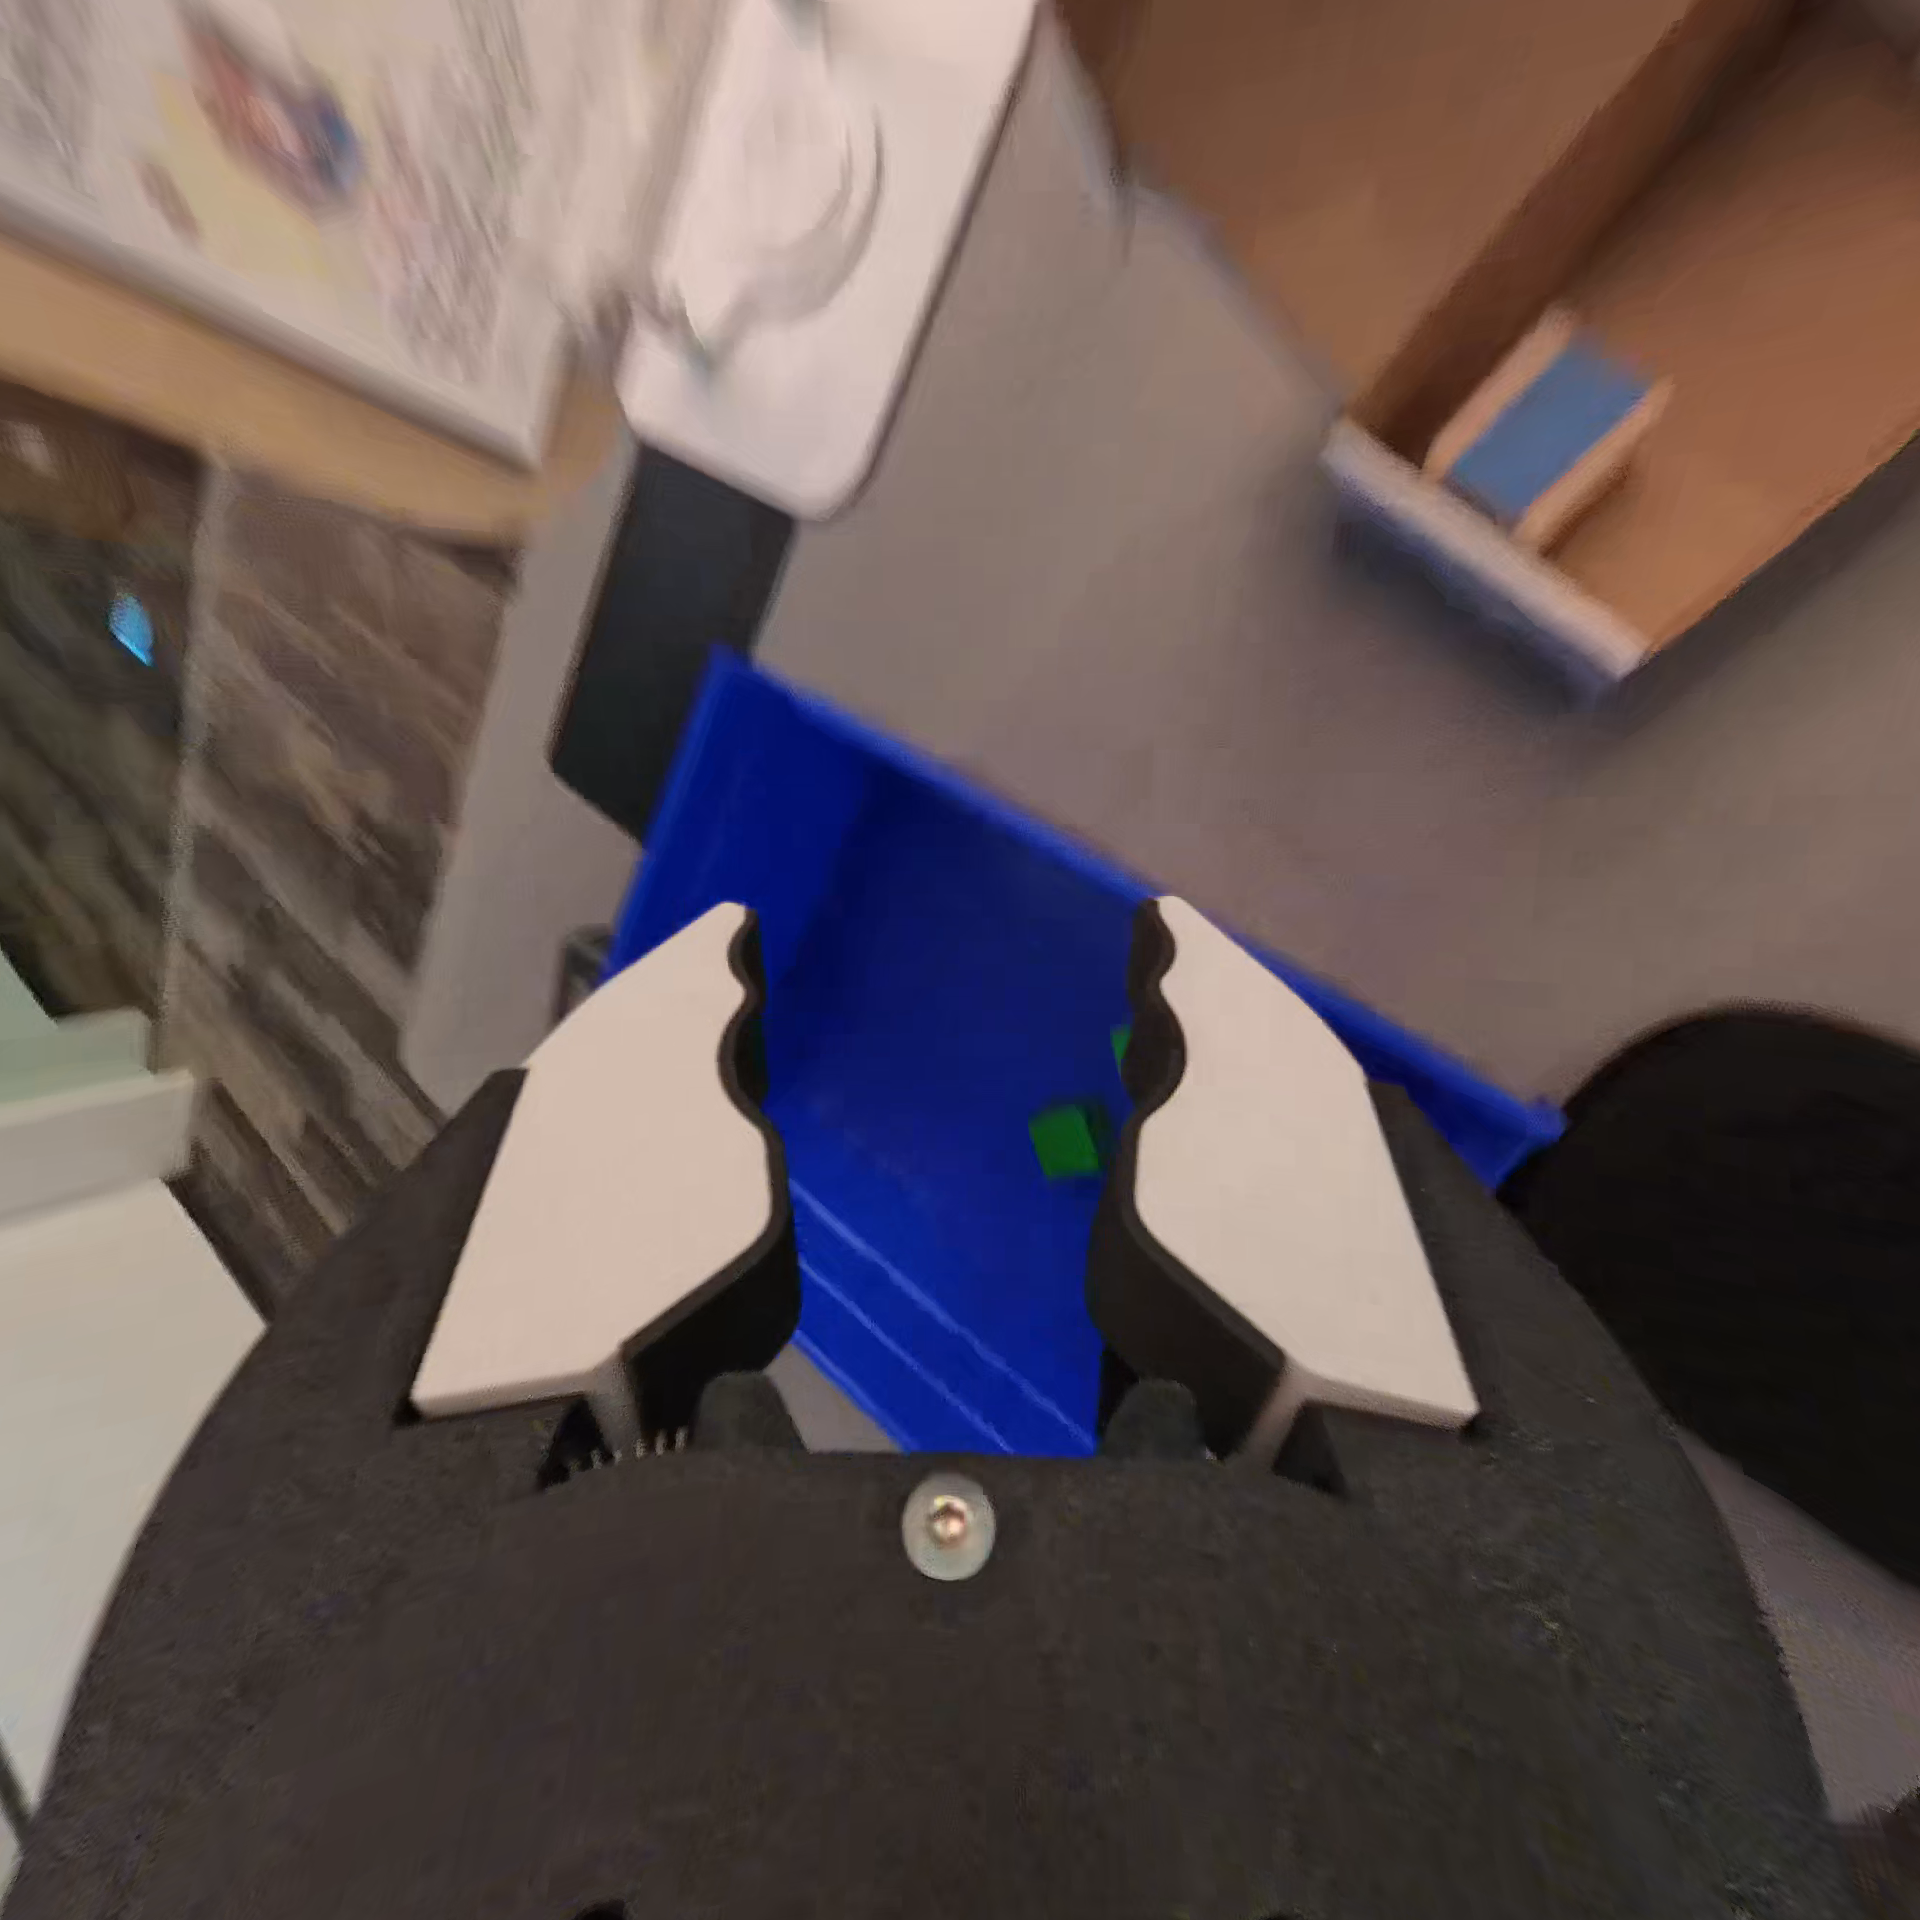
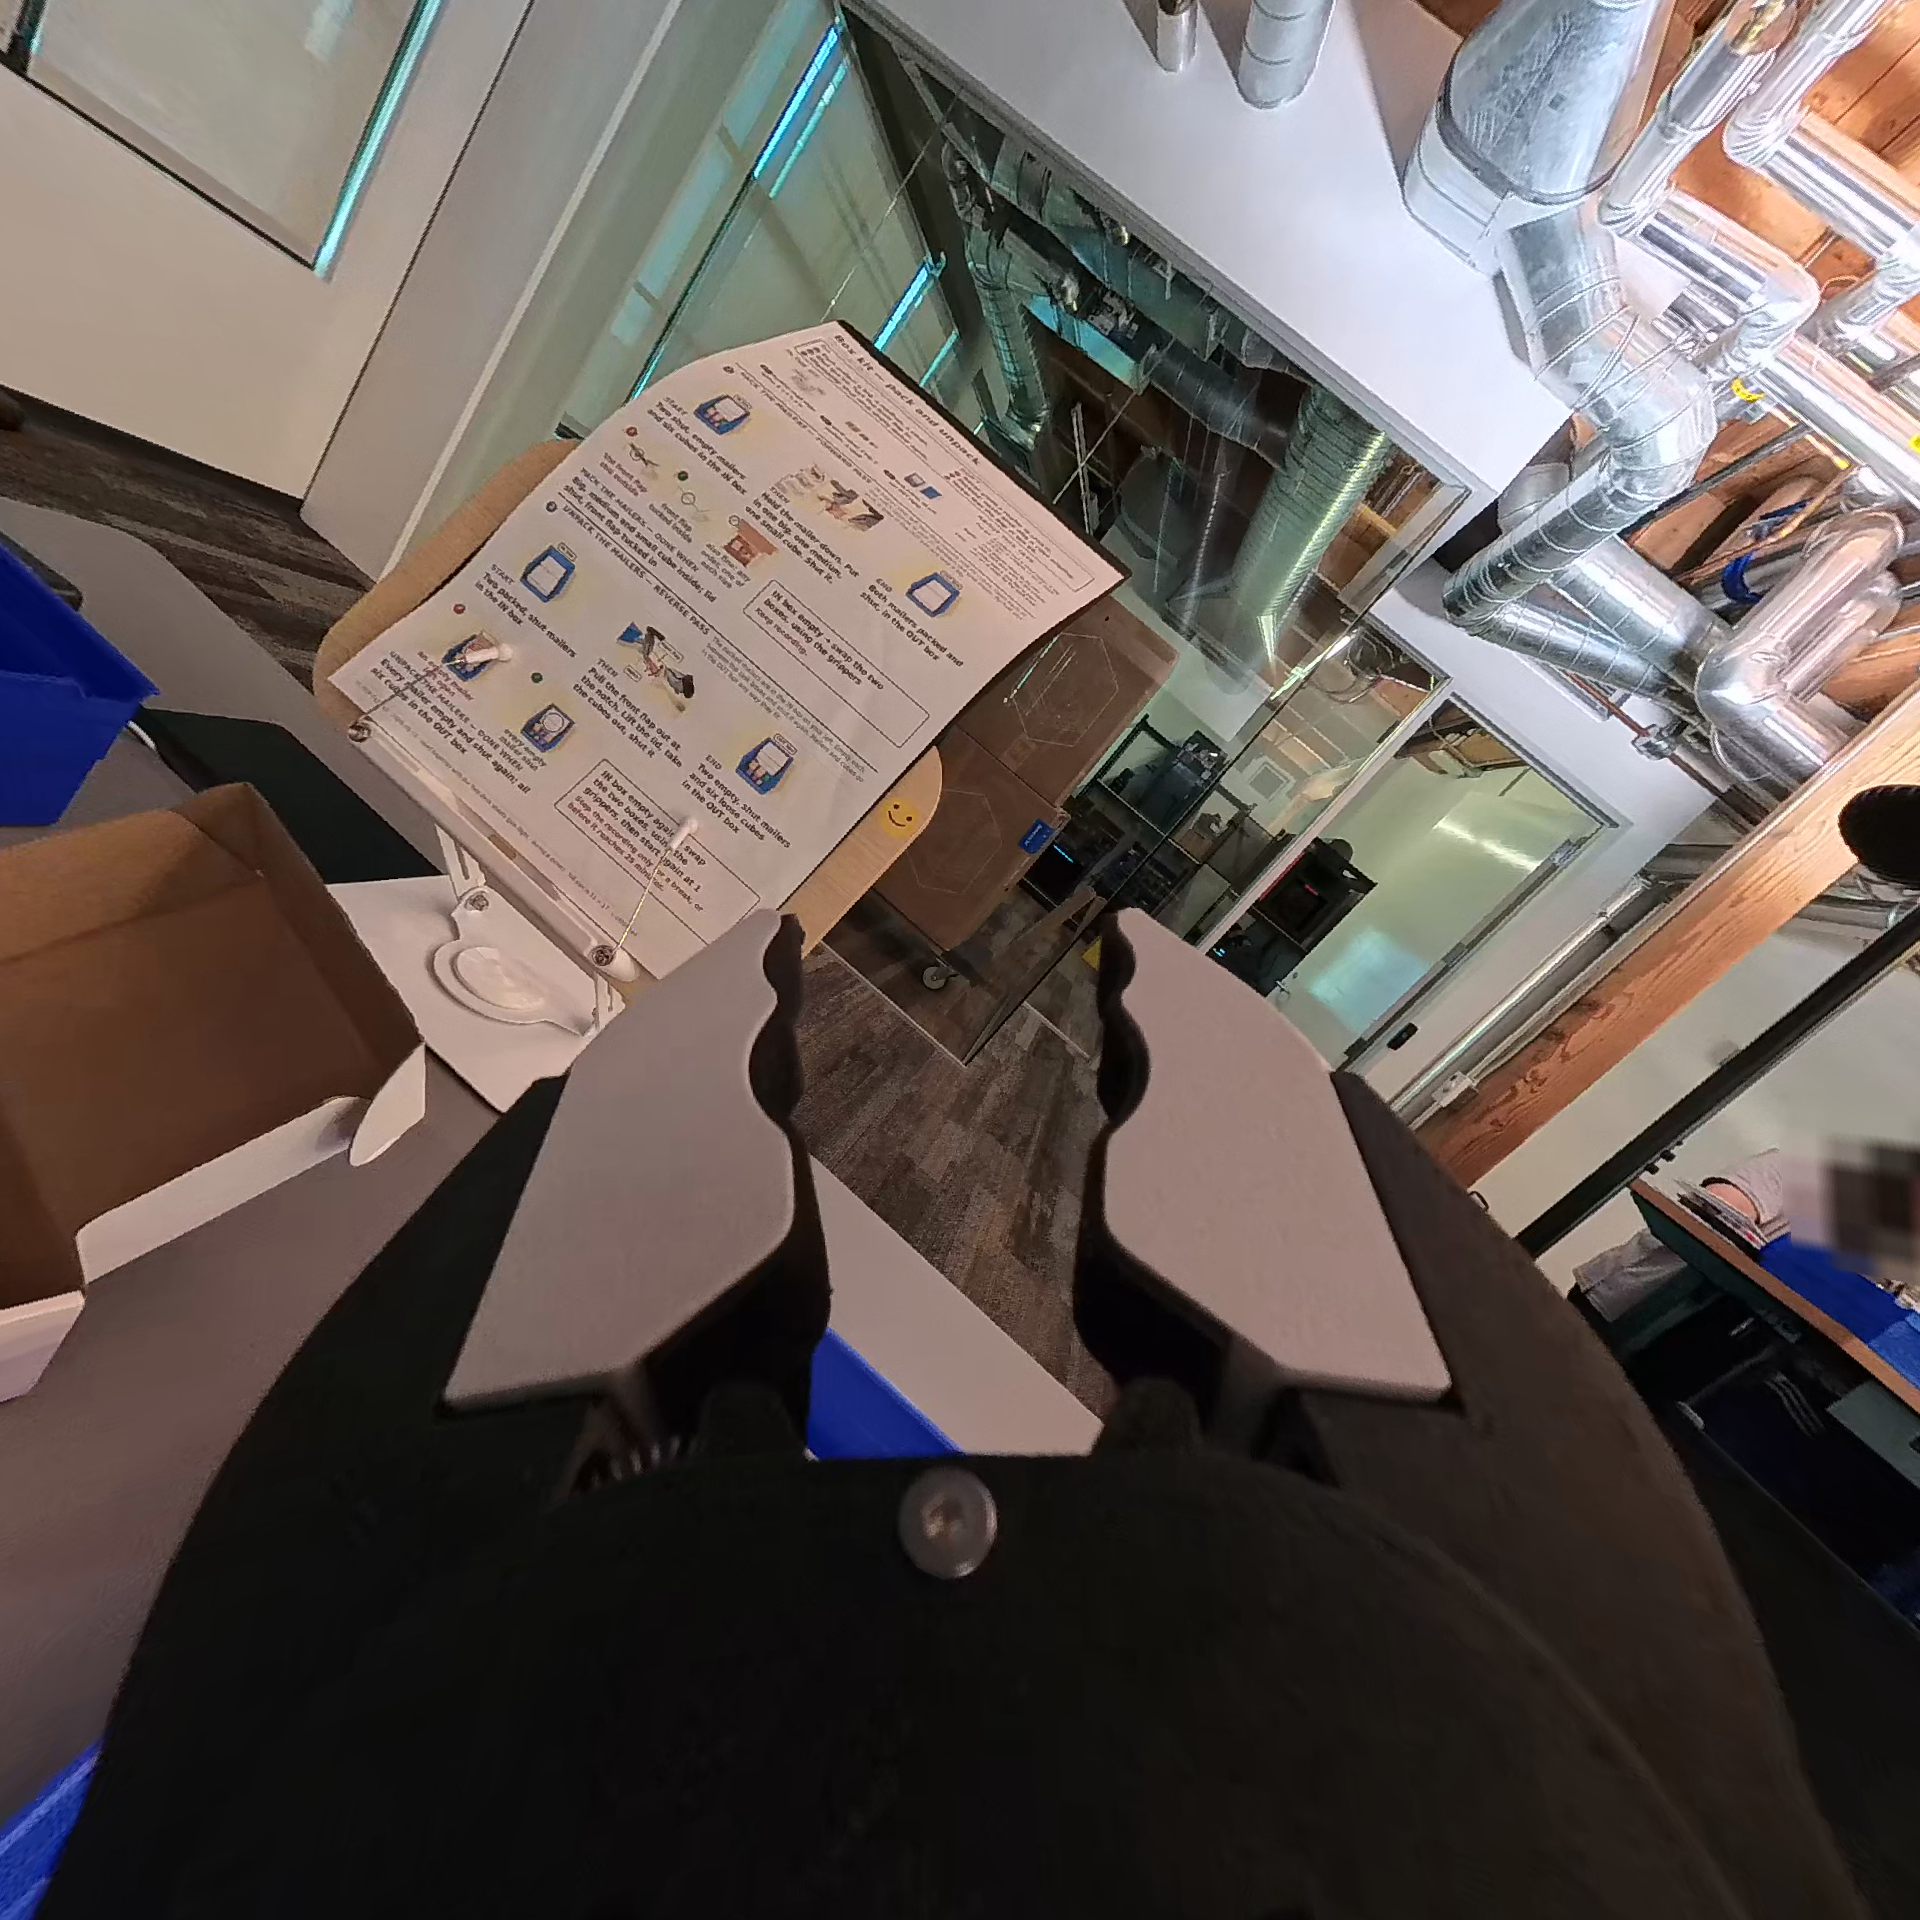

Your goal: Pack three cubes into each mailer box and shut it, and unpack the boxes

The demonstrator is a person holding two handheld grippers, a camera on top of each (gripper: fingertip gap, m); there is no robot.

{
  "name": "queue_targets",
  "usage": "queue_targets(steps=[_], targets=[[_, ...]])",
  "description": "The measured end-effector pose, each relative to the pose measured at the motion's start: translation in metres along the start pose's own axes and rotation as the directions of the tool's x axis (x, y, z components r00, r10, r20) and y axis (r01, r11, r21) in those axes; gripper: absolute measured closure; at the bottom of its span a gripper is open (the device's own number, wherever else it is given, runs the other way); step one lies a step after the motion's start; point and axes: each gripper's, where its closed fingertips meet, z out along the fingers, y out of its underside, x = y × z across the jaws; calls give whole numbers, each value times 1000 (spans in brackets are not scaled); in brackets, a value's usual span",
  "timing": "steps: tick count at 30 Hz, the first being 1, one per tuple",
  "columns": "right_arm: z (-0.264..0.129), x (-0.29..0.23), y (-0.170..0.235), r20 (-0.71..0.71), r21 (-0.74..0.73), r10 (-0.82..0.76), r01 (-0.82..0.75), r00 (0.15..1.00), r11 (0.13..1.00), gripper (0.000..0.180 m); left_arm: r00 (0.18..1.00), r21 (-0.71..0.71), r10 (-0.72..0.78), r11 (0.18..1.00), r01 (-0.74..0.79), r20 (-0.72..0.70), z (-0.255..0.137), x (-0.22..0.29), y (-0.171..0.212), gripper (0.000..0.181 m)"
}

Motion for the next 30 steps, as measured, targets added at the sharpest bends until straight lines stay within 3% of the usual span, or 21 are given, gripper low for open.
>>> queue_targets(steps=[5,9,22,24,30], targets=[[1,-2,1,3,-10,-9,9,1000,1000,124,987,-274,-144,954,120,-67,61,12,118,124],[3,-5,7,13,-39,-24,24,1000,999,124,965,-355,-243,914,194,-98,94,26,156,127],[6,-5,17,36,-52,-6,8,999,999,124,925,-416,-343,875,249,-167,119,46,172,138],[5,-5,17,36,-50,-6,8,999,999,124,922,-425,-347,870,248,-172,119,48,175,146],[3,-3,17,31,-47,-3,4,1000,999,125,952,-449,-275,873,188,-136,101,30,177,150]])
